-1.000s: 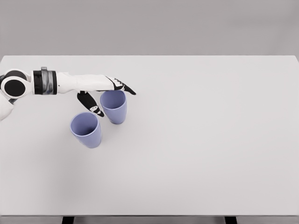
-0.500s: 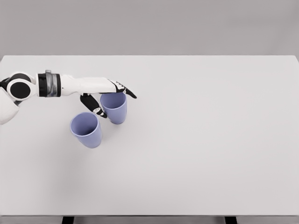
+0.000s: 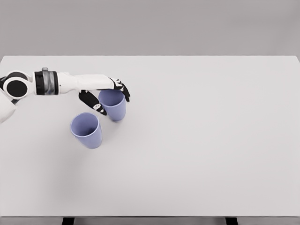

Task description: Place the right cup on the left cup with left arm

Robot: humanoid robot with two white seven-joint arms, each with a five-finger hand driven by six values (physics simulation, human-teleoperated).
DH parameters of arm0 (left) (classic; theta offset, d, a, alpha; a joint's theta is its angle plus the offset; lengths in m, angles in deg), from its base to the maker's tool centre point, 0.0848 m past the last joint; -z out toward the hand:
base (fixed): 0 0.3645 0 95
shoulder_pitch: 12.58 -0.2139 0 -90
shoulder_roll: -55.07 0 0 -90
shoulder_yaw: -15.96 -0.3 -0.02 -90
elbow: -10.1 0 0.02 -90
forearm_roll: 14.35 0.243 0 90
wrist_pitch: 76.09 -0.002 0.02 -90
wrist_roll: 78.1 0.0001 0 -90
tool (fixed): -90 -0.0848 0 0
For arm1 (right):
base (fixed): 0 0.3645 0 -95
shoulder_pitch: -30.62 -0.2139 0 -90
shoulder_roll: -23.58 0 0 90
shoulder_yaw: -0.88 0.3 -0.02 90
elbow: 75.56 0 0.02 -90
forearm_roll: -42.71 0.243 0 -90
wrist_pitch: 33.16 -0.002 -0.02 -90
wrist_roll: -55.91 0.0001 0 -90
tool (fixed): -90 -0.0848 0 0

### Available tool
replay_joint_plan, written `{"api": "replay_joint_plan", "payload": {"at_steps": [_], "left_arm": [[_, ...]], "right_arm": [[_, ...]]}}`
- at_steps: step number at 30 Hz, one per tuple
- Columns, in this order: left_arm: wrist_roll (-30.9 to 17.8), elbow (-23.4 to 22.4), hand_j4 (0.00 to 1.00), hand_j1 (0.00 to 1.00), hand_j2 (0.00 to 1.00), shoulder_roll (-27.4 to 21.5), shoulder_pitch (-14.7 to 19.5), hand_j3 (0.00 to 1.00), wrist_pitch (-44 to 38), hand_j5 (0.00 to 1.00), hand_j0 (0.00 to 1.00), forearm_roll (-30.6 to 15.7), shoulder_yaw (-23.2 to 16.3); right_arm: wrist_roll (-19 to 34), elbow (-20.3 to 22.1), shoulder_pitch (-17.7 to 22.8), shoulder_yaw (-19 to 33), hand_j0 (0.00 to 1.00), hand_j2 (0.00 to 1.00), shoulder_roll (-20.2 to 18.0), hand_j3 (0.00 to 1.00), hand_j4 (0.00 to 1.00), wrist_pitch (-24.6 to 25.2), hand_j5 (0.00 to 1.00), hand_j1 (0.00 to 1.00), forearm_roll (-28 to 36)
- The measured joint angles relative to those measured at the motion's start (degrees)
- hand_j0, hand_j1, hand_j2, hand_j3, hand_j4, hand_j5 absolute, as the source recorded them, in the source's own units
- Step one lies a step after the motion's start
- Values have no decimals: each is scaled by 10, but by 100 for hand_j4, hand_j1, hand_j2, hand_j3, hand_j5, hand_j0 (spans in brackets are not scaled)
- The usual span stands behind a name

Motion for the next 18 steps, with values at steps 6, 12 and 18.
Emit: {"api": "replay_joint_plan", "payload": {"at_steps": [6, 12, 18], "left_arm": [[0, 25, 50, 50, 50, -15, 2, 50, 0, 50, 50, -29, 2], [0, 63, 50, 50, 50, -51, 13, 50, 0, 50, 50, -54, 2], [-1, 104, 50, 50, 50, -93, 26, 50, 0, 50, 50, -83, 2]], "right_arm": [[0, 0, 0, 0, 100, 100, 0, 100, 100, 0, 100, 100, 0], [0, 0, 0, 0, 100, 100, 0, 100, 100, 0, 100, 100, 0], [0, 0, 0, 0, 100, 100, 0, 100, 100, 0, 100, 100, 0]]}}
